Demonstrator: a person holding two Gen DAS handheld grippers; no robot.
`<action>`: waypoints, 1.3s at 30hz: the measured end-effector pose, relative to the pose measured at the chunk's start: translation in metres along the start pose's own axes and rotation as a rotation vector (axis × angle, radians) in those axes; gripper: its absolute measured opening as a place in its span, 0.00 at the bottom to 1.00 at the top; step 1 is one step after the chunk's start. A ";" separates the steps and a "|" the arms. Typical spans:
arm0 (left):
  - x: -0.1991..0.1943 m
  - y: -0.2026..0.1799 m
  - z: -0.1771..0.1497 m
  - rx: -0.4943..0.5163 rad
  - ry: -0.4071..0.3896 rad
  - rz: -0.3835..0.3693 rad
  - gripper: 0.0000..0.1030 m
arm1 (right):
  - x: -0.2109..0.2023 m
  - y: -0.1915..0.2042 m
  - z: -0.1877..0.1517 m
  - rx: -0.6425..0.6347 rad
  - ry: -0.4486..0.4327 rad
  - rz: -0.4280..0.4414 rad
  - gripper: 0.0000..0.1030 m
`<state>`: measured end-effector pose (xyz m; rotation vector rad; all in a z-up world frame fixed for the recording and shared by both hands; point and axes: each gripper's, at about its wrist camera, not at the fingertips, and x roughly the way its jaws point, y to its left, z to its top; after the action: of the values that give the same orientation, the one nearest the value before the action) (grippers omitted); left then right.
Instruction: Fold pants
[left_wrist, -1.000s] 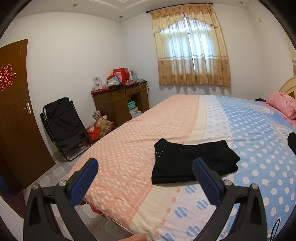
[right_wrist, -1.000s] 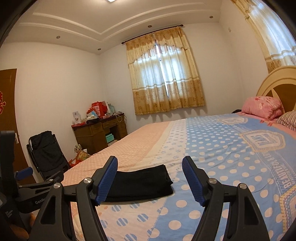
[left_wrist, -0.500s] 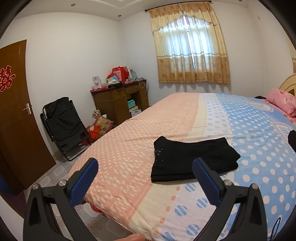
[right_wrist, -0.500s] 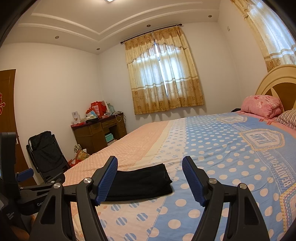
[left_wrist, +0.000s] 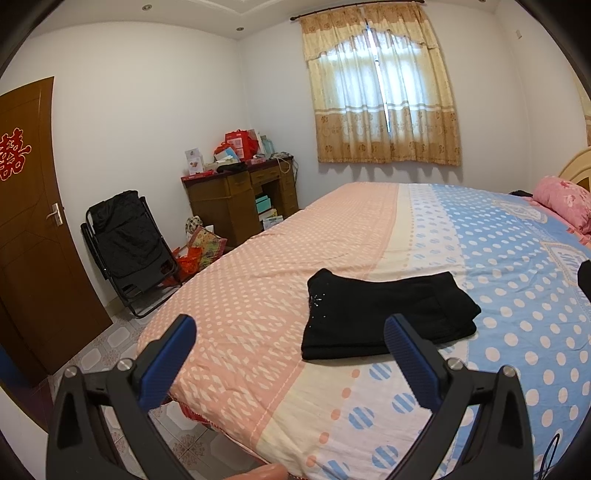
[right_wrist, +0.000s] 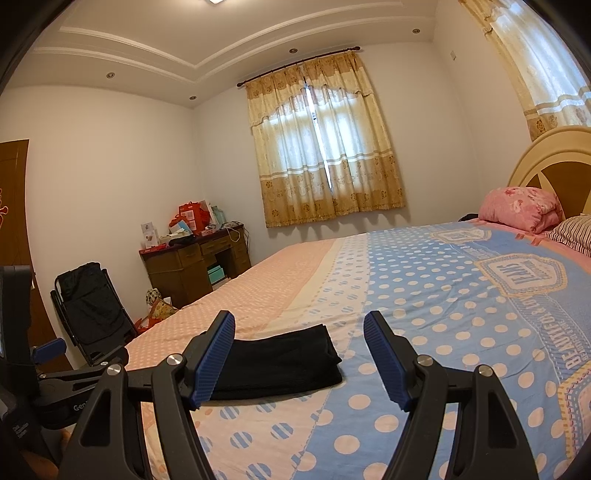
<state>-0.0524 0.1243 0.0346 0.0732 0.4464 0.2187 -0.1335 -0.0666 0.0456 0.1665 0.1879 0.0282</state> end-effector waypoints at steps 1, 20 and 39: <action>0.000 0.000 0.000 -0.001 0.001 0.000 1.00 | 0.000 0.000 0.000 0.000 0.000 -0.001 0.72; -0.001 0.001 -0.003 -0.003 0.004 0.002 1.00 | 0.002 0.001 -0.001 -0.004 -0.003 -0.004 0.72; -0.004 0.006 -0.001 -0.035 0.007 -0.032 1.00 | 0.001 0.003 -0.001 -0.003 -0.005 -0.008 0.72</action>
<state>-0.0577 0.1288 0.0361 0.0307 0.4501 0.1958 -0.1327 -0.0637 0.0453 0.1628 0.1833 0.0202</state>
